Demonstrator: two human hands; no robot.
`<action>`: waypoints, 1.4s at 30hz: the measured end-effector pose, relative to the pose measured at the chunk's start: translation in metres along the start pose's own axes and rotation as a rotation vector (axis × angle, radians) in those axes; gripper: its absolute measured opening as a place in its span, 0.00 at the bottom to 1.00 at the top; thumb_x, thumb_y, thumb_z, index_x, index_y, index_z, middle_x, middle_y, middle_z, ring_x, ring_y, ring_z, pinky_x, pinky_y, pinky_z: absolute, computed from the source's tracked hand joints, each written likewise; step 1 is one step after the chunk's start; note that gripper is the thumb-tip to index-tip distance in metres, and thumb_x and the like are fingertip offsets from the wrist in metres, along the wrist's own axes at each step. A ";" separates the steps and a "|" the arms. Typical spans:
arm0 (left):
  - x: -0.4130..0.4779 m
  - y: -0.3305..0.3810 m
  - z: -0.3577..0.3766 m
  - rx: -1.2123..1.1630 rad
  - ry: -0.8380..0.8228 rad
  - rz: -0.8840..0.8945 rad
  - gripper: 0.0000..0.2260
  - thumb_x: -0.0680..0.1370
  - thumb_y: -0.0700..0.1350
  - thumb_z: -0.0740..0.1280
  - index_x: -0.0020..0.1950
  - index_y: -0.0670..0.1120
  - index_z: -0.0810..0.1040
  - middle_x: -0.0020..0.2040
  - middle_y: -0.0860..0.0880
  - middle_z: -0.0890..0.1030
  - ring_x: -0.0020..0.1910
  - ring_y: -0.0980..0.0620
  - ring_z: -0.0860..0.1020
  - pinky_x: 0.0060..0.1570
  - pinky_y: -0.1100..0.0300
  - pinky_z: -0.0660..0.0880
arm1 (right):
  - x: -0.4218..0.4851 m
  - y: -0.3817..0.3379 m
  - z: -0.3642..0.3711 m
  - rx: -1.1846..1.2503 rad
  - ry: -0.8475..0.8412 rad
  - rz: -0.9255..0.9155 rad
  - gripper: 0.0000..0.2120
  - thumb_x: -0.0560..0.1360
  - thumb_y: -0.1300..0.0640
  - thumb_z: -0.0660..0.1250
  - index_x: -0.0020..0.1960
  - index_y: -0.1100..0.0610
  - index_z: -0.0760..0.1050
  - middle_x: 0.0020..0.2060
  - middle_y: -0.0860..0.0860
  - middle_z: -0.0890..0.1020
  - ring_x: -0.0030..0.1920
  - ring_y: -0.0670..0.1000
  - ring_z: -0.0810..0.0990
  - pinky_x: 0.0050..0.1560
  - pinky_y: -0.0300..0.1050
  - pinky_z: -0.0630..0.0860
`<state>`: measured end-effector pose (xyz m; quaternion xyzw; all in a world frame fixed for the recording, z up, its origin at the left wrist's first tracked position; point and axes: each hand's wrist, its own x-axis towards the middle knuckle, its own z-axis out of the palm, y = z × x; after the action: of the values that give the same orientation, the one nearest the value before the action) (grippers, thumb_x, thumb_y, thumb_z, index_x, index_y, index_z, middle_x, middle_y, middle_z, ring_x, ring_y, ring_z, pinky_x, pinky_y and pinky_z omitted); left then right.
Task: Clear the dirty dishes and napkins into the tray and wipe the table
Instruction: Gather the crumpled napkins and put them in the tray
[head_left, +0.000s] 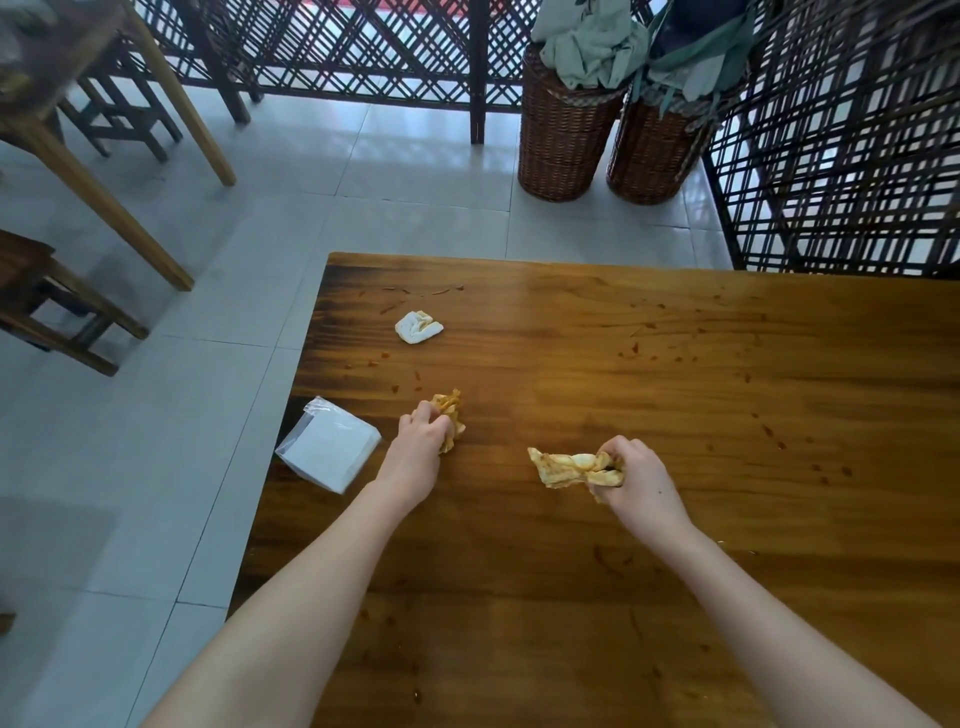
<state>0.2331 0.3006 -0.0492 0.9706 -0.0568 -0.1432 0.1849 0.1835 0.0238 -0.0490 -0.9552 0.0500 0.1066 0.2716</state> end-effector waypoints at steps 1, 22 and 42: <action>-0.002 0.000 -0.002 -0.009 0.006 0.000 0.15 0.78 0.34 0.65 0.62 0.48 0.74 0.72 0.47 0.65 0.67 0.46 0.67 0.65 0.54 0.72 | -0.001 0.000 0.000 0.001 0.001 -0.001 0.15 0.70 0.57 0.75 0.48 0.46 0.70 0.43 0.42 0.72 0.46 0.45 0.71 0.42 0.40 0.72; -0.052 0.008 -0.010 -0.107 0.105 0.115 0.18 0.76 0.31 0.65 0.63 0.46 0.76 0.71 0.48 0.67 0.67 0.49 0.68 0.63 0.60 0.70 | -0.031 -0.027 0.001 0.042 0.045 -0.009 0.13 0.70 0.58 0.74 0.49 0.50 0.72 0.44 0.45 0.74 0.47 0.47 0.72 0.42 0.45 0.75; -0.068 0.163 0.031 -0.044 -0.090 0.456 0.19 0.77 0.31 0.63 0.64 0.47 0.73 0.65 0.49 0.67 0.60 0.50 0.70 0.47 0.65 0.69 | -0.123 0.082 -0.068 0.138 0.253 0.186 0.11 0.71 0.56 0.73 0.48 0.49 0.72 0.45 0.45 0.74 0.49 0.47 0.72 0.46 0.44 0.74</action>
<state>0.1494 0.1504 0.0018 0.9210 -0.2795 -0.1422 0.2309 0.0634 -0.0767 -0.0062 -0.9313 0.1794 0.0064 0.3168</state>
